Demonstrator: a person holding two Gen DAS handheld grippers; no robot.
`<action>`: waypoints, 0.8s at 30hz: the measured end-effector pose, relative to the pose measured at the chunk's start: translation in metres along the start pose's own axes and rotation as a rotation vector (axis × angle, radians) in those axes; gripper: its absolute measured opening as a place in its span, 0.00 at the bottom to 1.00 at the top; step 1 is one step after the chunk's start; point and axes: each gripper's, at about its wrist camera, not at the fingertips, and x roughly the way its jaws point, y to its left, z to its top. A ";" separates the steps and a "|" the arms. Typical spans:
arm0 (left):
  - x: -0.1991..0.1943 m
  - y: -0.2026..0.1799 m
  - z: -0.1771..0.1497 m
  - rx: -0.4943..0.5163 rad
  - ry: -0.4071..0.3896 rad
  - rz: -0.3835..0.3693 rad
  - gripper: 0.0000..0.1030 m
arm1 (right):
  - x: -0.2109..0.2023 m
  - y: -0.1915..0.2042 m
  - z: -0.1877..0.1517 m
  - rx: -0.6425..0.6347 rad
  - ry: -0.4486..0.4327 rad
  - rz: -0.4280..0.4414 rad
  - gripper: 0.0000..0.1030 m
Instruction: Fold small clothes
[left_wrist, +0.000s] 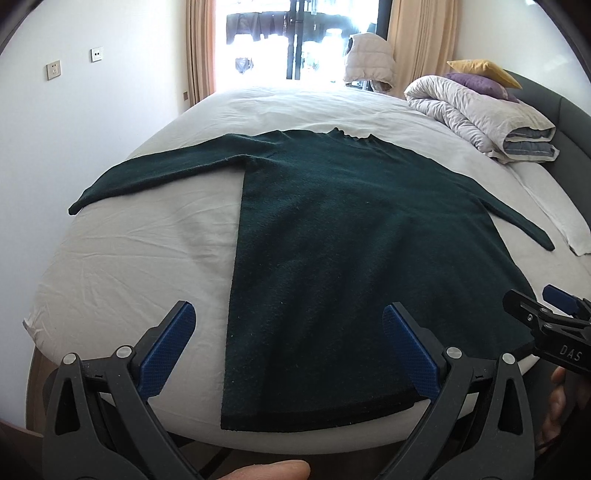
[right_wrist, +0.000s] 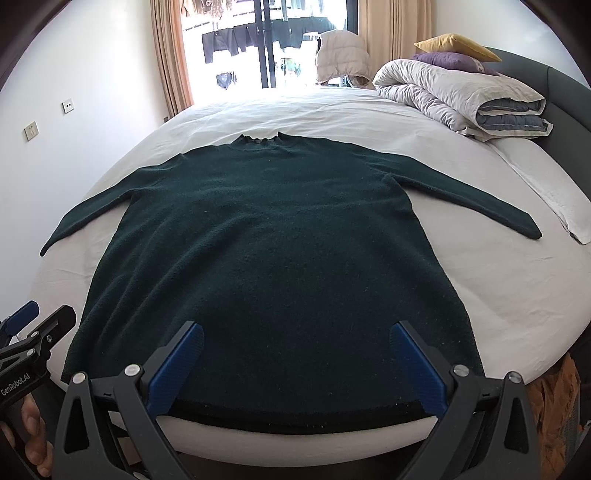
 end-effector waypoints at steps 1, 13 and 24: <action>0.001 0.000 0.000 -0.001 0.000 -0.001 1.00 | 0.000 0.000 0.000 0.000 0.000 0.000 1.00; -0.002 -0.006 0.001 0.015 -0.014 0.006 1.00 | 0.001 0.000 0.000 0.002 -0.001 0.004 1.00; 0.010 -0.005 0.017 -0.009 -0.012 -0.051 1.00 | 0.010 -0.012 0.005 0.026 0.000 0.025 1.00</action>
